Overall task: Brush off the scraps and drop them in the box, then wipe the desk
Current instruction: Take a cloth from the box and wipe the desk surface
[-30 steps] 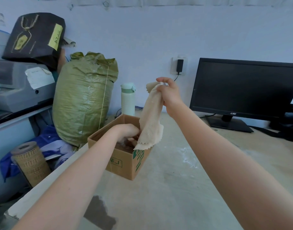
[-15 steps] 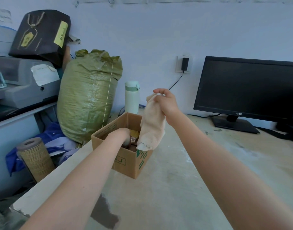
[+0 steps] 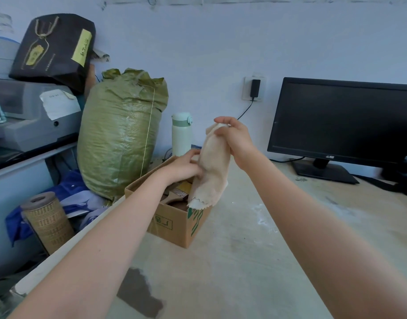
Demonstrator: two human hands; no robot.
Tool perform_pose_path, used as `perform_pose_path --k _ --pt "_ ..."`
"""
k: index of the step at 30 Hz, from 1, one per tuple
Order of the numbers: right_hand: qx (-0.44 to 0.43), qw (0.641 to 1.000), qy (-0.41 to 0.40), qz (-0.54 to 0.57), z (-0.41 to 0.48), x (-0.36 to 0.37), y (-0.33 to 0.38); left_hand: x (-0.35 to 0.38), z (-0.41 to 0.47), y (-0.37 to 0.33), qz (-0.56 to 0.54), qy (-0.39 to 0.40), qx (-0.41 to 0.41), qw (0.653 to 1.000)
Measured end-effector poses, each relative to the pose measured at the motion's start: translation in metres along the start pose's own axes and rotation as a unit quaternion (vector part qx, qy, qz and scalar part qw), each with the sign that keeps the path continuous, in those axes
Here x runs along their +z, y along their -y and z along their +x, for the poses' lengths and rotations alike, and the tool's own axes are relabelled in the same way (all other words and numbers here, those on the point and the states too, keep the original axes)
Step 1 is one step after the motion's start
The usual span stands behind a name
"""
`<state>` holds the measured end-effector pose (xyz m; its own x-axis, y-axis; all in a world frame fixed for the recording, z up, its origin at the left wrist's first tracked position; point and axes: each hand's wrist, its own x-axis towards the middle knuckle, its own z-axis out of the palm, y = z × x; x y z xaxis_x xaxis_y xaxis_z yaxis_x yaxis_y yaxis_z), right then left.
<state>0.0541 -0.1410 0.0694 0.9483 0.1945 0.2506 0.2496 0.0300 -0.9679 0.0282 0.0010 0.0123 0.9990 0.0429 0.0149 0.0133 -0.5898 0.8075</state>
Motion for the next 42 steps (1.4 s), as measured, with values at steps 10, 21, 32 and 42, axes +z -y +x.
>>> perform_pose_path --k 10,21,32,42 --pt "-0.036 0.997 -0.045 0.051 -0.016 -0.076 0.046 0.006 0.007 -0.034 -0.087 0.058 0.031 0.994" --pt "-0.013 0.998 -0.062 -0.003 -0.051 -0.163 0.048 0.057 0.001 -0.08 -0.35 0.083 0.059 0.931" --pt "0.043 0.986 -0.061 -0.149 -0.088 -0.217 0.03 0.081 -0.008 -0.091 -0.2 0.185 0.031 0.962" --pt "-0.033 0.927 -0.201 -0.315 -0.096 -0.239 0.031 0.087 -0.029 -0.093 -0.043 0.291 -0.001 0.956"
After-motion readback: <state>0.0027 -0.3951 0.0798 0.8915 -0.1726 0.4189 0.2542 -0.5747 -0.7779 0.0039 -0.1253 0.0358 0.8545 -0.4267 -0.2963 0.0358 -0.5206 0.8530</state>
